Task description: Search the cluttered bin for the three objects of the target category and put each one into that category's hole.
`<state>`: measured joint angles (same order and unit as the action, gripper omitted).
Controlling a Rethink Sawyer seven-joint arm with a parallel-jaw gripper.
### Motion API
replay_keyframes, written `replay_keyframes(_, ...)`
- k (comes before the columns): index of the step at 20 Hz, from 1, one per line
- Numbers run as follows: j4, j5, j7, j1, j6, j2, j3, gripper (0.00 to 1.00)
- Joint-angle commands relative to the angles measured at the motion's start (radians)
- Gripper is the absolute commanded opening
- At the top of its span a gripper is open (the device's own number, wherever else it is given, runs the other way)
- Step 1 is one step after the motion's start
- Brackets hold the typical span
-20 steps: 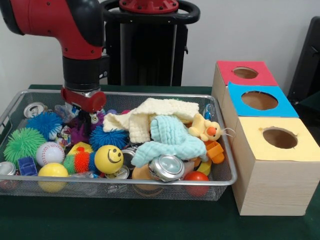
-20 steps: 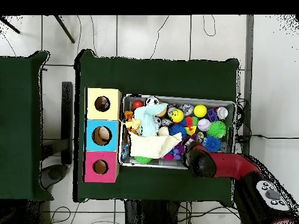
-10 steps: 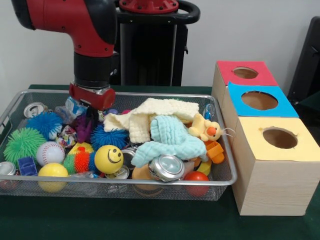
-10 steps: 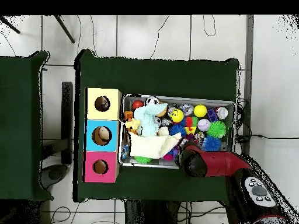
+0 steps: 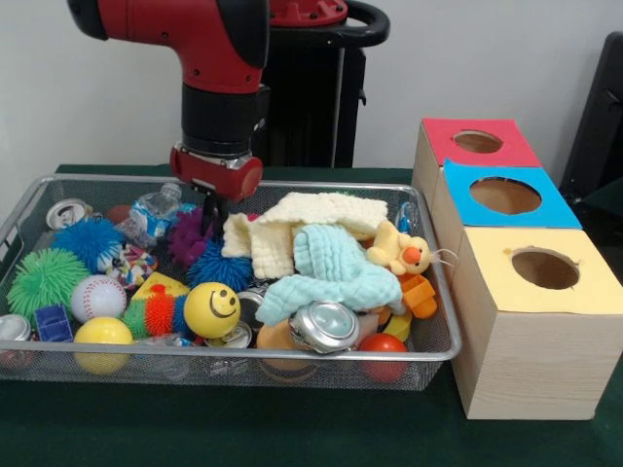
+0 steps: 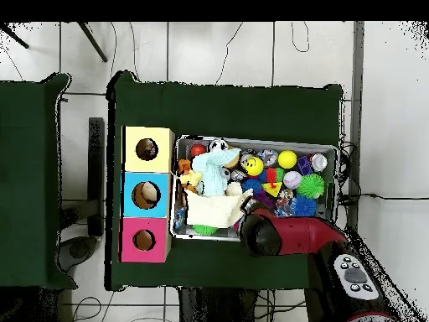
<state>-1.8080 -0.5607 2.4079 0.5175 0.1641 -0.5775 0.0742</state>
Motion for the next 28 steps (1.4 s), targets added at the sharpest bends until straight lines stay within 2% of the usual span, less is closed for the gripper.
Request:
replay_keyframes(1,-0.104,0.094,0.120,-0.042,0.039,-0.023,0.042,0.00)
replay_keyframes(6,-0.121,0.124,0.095,-0.038,0.059,-0.031,0.058,0.00)
replay_keyframes(7,-0.127,0.136,0.090,-0.038,0.060,-0.030,0.060,1.00)
replay_keyframes(19,-0.113,0.163,0.076,-0.039,0.041,-0.027,0.055,1.00)
replay_keyframes(23,-0.092,0.174,0.062,-0.054,0.081,-0.080,0.018,1.00)
replay_keyframes(28,-0.090,0.161,0.029,-0.020,0.098,-0.118,0.004,1.00)
